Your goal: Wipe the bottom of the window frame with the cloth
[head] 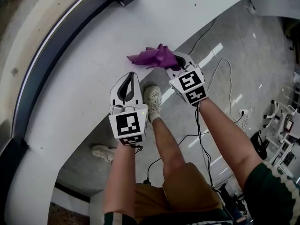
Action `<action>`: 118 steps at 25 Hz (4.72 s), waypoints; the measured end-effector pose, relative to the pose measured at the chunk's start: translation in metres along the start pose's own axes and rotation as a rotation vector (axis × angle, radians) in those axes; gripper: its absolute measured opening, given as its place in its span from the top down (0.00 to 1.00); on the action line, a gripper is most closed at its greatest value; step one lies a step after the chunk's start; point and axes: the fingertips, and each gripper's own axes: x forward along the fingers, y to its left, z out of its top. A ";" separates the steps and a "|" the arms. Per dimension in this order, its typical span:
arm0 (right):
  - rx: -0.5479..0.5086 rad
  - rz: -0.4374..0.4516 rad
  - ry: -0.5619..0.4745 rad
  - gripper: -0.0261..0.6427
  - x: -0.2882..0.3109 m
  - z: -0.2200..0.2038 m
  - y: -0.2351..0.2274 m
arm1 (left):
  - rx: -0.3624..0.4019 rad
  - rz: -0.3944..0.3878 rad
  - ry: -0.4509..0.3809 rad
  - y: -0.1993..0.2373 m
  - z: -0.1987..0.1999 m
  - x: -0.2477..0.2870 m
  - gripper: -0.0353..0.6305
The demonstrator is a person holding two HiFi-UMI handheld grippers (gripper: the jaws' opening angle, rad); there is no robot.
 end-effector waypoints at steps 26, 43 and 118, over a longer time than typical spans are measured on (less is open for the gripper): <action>-0.048 -0.054 0.003 0.83 0.007 0.011 0.071 | 0.004 0.046 -0.032 0.044 -0.016 -0.050 0.93; -0.087 -0.031 0.021 0.83 0.012 0.012 0.104 | -0.029 0.106 -0.039 0.067 -0.026 -0.080 0.93; -0.292 0.090 0.076 0.83 0.038 0.031 0.350 | -0.239 0.393 -0.047 0.233 -0.144 -0.283 0.93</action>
